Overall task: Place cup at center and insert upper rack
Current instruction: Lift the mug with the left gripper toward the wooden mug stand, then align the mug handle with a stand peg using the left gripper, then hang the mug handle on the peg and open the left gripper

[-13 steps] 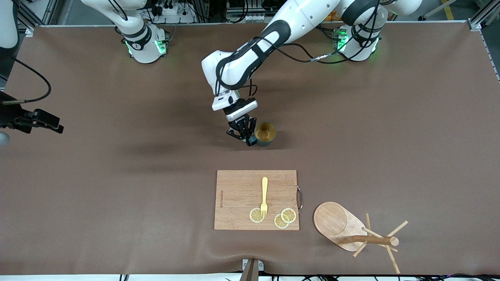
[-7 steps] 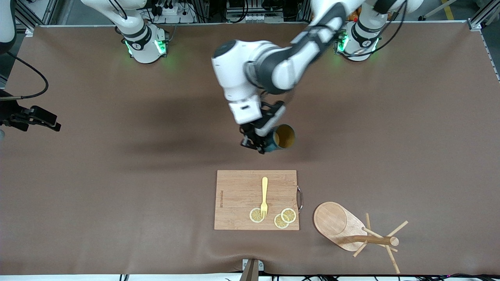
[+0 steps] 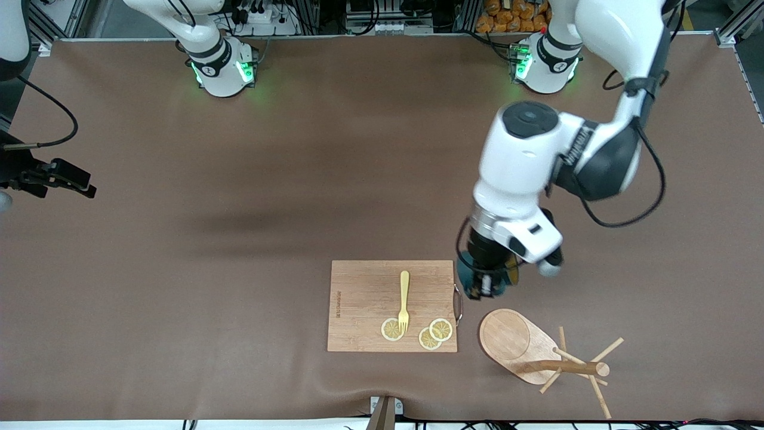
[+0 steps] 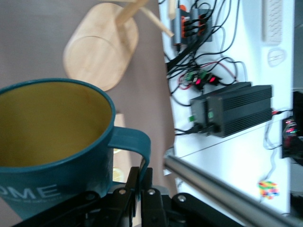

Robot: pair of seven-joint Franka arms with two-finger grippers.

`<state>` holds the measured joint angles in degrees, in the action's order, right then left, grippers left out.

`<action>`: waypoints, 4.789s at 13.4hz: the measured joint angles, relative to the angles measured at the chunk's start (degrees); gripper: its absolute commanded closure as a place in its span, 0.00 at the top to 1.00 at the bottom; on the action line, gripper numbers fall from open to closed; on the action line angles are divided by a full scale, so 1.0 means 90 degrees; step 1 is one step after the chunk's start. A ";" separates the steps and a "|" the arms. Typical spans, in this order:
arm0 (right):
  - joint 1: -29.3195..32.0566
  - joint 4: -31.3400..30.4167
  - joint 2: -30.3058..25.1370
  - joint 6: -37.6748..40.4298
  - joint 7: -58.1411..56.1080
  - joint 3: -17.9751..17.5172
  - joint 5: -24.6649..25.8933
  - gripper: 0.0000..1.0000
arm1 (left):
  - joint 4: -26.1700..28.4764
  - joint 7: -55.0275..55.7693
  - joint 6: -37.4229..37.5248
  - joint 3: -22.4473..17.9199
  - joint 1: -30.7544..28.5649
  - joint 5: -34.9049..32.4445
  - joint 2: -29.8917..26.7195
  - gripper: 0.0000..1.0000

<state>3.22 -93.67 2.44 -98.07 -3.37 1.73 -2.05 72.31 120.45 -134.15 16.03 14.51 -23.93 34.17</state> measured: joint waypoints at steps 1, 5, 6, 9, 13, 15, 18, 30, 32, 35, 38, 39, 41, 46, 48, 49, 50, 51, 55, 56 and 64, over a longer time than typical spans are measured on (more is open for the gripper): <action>0.0000 -0.0029 -0.0057 0.0002 0.0000 0.0001 0.0000 1.00 | 0.0028 0.0015 -0.0519 0.0001 -0.0134 0.0045 0.0102 0.00; -0.0003 -0.0026 -0.0172 0.0068 0.0000 0.0001 0.0000 1.00 | 0.0126 -0.0117 -0.2774 0.0001 -0.0531 0.0217 0.0478 0.00; -0.0003 0.0013 -0.0193 0.0114 0.0000 0.0001 0.0000 1.00 | 0.0192 -0.0200 -0.3447 0.0004 -0.0604 0.0220 0.0597 0.00; -0.0009 0.0088 -0.0247 0.0217 0.0000 0.0001 0.0000 1.00 | 0.0480 -0.0585 -0.5047 0.0008 -0.0647 0.0220 0.0943 0.00; -0.0048 0.0140 -0.0276 0.0256 0.0214 -0.0003 0.0000 1.00 | 0.0649 -0.0809 -0.5758 0.0009 -0.0791 0.0219 0.1087 0.00; -0.0161 0.0240 -0.0294 0.0309 0.0526 -0.0005 0.0022 1.00 | 0.0651 -0.0842 -0.5768 0.0009 -0.0969 0.0204 0.1087 0.00; -0.0221 0.0347 -0.0298 0.0352 0.0666 -0.0013 0.0027 1.00 | 0.0689 -0.1020 -0.5543 0.0013 -0.1068 -0.0156 0.1085 0.00; -0.0684 0.0349 -0.0298 0.0576 0.0677 0.0496 0.0040 1.00 | 0.0685 -0.4984 -0.2148 0.2692 -0.2857 0.0484 0.1051 0.00; -0.0684 0.0349 -0.0298 0.0576 0.0681 0.0500 0.0040 1.00 | 0.0672 -0.6554 -0.1814 0.2765 -0.2944 0.1898 0.1051 0.00; -0.0685 0.0349 -0.0298 0.0576 0.0682 0.0500 0.0040 1.00 | 0.0577 -0.7977 -0.1552 0.2769 -0.2945 0.3450 0.1052 0.00; -0.0685 0.0349 -0.0298 0.0576 0.0685 0.0491 0.0040 1.00 | 0.0424 -0.8118 -0.1538 0.2767 -0.2973 0.3600 0.1053 0.00; -0.0685 0.0349 -0.0298 0.0576 0.0688 0.0490 0.0041 1.00 | 0.0385 -0.8118 -0.1535 0.2763 -0.3003 0.3601 0.1055 0.00; -0.0685 0.0349 -0.0298 0.0575 0.0691 0.0486 0.0041 1.00 | 0.0369 -0.8190 -0.1527 0.2758 -0.3154 0.3648 0.1089 0.00; -0.0620 0.0349 -0.0298 0.0574 0.0696 0.0415 0.0041 1.00 | 0.0360 -0.9102 -0.1517 0.2758 -0.3399 0.5058 0.1186 0.00; -0.0507 0.0349 -0.0298 0.0574 0.0698 0.0281 0.0041 1.00 | 0.0336 -0.9141 -0.1704 0.2751 -0.3442 0.5721 0.1187 0.00; -0.0488 0.0349 -0.0298 0.0575 0.0700 0.0256 0.0041 1.00 | 0.0330 -0.9149 -0.1895 0.2746 -0.3495 0.6028 0.1187 0.00; -0.0483 0.0349 -0.0298 0.0575 0.0703 0.0246 0.0041 1.00 | 0.0328 -0.9152 -0.2074 0.2744 -0.3562 0.6272 0.1189 0.00; -0.0480 0.0349 -0.0298 0.0575 0.0704 0.0242 0.0041 1.00 | 0.0327 -0.9153 -0.2207 0.2744 -0.3621 0.6442 0.1198 0.00; -0.0479 0.0349 -0.0298 0.0575 0.0706 0.0234 0.0041 1.00 | 0.0330 -0.9151 -0.2560 0.2748 -0.3668 0.6745 0.1366 0.00; -0.0479 0.0349 -0.0298 0.0575 0.0707 0.0233 0.0041 1.00 | 0.0330 -0.9151 -0.2593 0.2748 -0.3663 0.6850 0.1412 0.00; -0.0471 0.0344 -0.0297 0.0579 0.0712 0.0231 0.0042 1.00 | 0.0314 -0.9151 -0.2641 0.2747 -0.3729 0.6919 0.1482 0.67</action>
<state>-1.01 -90.57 -0.24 -92.86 3.03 3.80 -1.67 75.14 38.08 -157.92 40.75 -19.05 38.34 47.50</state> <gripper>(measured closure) 0.000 0.947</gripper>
